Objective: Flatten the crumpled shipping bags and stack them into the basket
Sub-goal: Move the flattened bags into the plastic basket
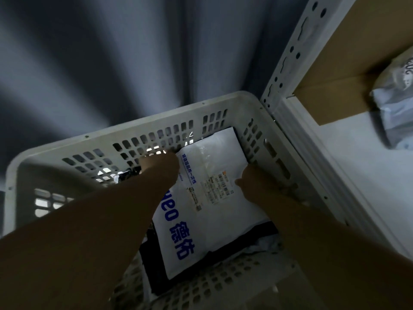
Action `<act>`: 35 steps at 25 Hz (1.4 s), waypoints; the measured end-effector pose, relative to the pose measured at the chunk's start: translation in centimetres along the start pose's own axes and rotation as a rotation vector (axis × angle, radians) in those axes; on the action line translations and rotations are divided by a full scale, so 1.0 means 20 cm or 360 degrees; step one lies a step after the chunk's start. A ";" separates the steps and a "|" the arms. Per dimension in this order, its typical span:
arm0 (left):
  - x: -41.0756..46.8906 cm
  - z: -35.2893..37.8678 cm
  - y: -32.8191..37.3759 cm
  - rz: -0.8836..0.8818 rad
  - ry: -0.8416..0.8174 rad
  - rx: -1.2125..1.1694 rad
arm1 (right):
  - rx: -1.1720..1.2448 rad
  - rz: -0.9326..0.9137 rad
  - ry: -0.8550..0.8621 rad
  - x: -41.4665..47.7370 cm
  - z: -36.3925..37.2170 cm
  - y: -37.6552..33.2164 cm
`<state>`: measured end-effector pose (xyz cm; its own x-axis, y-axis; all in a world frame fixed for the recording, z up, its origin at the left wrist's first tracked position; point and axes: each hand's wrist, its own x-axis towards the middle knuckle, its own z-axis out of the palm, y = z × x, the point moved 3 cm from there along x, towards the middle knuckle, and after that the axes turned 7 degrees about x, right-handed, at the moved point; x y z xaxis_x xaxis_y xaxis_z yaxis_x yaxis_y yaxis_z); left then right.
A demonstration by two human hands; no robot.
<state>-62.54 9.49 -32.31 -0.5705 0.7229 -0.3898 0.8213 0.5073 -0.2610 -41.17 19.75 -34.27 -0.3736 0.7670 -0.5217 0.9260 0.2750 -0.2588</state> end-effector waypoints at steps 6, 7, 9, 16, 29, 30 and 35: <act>-0.05 0.04 0.01 -0.0048 0.0059 0.0075 | -0.0308 -0.0121 0.0021 -0.12 -0.07 -0.05; -0.08 0.03 0.01 -0.0052 0.0112 0.0111 | -0.0516 -0.0219 0.0098 -0.17 -0.09 -0.08; -0.15 -0.01 0.02 0.0004 0.0285 0.0178 | -0.0793 -0.0434 0.0144 -0.25 -0.12 -0.15; -0.24 0.19 0.06 0.0154 -0.0436 -0.0303 | -0.0666 -0.0179 -0.0704 -0.27 0.06 -0.10; -0.22 0.37 0.07 0.0224 -0.0558 -0.0383 | -0.0404 0.0024 -0.1043 -0.20 0.17 -0.03; -0.23 0.33 0.08 0.0206 -0.0540 -0.0346 | -0.0376 0.0014 -0.1032 -0.23 0.16 -0.03; -0.31 0.09 0.10 0.0242 -0.0383 -0.0288 | -0.0212 -0.0101 -0.0824 -0.37 -0.03 -0.14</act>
<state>-57.45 5.15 -32.08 -0.4054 0.6761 -0.6152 0.8695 0.4930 -0.0313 -40.90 13.72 -29.25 -0.3759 0.3693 -0.8499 0.8872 0.4084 -0.2149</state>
